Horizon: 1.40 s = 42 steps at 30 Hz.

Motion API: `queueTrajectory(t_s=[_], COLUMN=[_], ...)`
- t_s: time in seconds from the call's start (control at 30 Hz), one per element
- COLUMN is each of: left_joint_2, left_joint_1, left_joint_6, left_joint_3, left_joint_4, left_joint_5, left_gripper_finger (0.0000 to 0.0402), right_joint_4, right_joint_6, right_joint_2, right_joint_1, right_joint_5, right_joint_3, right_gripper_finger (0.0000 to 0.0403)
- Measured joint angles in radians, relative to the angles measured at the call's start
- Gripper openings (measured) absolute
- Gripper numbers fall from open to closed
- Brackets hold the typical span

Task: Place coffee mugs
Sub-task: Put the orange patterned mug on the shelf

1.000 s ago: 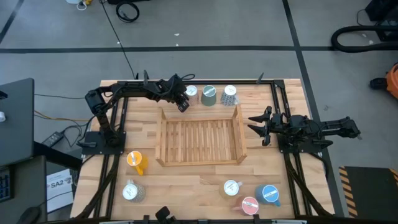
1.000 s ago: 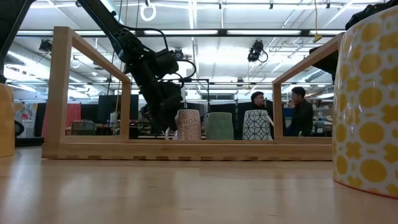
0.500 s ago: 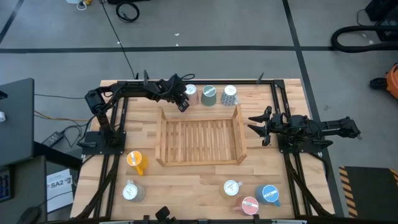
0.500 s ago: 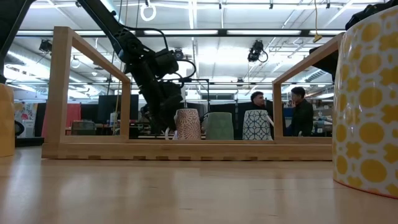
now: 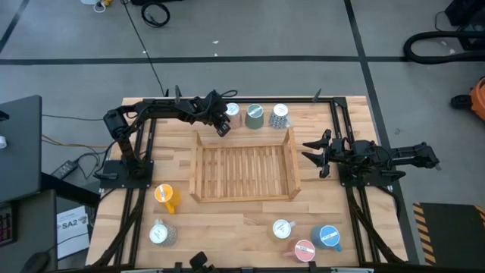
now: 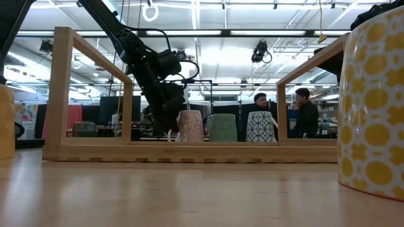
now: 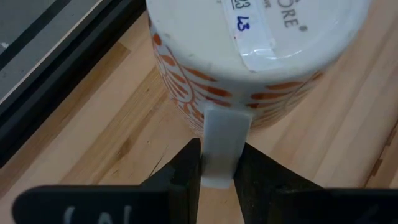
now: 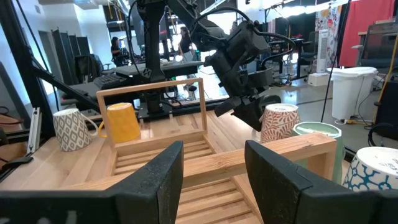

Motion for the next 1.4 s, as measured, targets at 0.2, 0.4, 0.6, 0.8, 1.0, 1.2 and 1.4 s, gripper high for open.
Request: queueTrajectory(t_s=[0.2,0.4,0.6,0.8,1.0,1.2,1.4], left_joint_2=[0.000,-0.001,-0.002,-0.006,-0.046,-0.080,-0.084], left_joint_1=[-0.004,-0.016,-0.037,-0.050,-0.051,-0.062,-0.089], left_joint_6=[0.003,0.007,0.007,0.006,0.003,0.003,0.004], left_joint_3=[0.000,0.000,0.000,0.000,-0.002,-0.002,-0.002], left_joint_4=[0.000,-0.008,-0.010,-0.014,-0.053,-0.095,-0.100], left_joint_5=[0.001,0.003,0.004,0.005,0.000,-0.006,-0.005], left_gripper_finger=[0.0083,0.0083,0.0083,0.0082,0.0082,0.0082,0.0082], right_joint_4=[0.000,0.000,0.000,0.000,0.000,0.000,0.000], right_joint_6=[0.000,0.000,0.000,0.000,0.000,0.000,0.000], right_joint_2=[0.000,0.000,0.000,0.000,0.000,0.000,0.000], right_joint_1=[0.000,0.000,0.000,0.000,0.000,0.000,0.000], right_joint_5=[0.000,0.000,0.000,0.000,0.000,0.000,0.000], right_joint_3=[0.000,0.000,0.000,0.000,0.000,0.000,0.000], right_gripper_finger=[0.0177,0.0177,0.0177,0.0177,0.0177,0.0177,0.0177])
